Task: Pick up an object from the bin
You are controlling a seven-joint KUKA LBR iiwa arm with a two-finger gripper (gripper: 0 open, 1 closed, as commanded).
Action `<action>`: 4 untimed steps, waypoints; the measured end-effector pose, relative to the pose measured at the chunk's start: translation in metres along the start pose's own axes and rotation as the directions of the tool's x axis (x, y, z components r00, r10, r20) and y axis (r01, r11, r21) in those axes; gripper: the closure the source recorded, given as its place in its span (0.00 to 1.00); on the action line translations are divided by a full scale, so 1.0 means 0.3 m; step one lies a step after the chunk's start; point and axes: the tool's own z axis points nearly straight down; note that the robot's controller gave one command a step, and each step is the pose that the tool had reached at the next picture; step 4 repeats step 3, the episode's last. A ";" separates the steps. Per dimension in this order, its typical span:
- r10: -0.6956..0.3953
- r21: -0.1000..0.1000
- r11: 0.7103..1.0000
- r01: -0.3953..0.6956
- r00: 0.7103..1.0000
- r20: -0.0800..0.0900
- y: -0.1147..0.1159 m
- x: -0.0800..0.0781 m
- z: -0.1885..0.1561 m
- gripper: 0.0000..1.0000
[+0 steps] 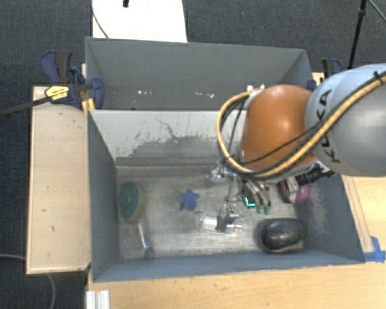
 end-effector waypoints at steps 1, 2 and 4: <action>-0.010 -0.002 1.000 0.010 1.000 0.010 0.077 -0.149 0.322 0.00; -0.004 -0.002 1.000 0.004 1.000 0.017 0.073 -0.156 0.303 1.00; -0.311 0.004 0.950 0.311 0.950 0.015 0.041 -0.199 -0.214 1.00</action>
Offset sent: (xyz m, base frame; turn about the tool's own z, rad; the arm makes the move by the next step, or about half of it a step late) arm 0.0420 0.0221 -0.0961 -0.0016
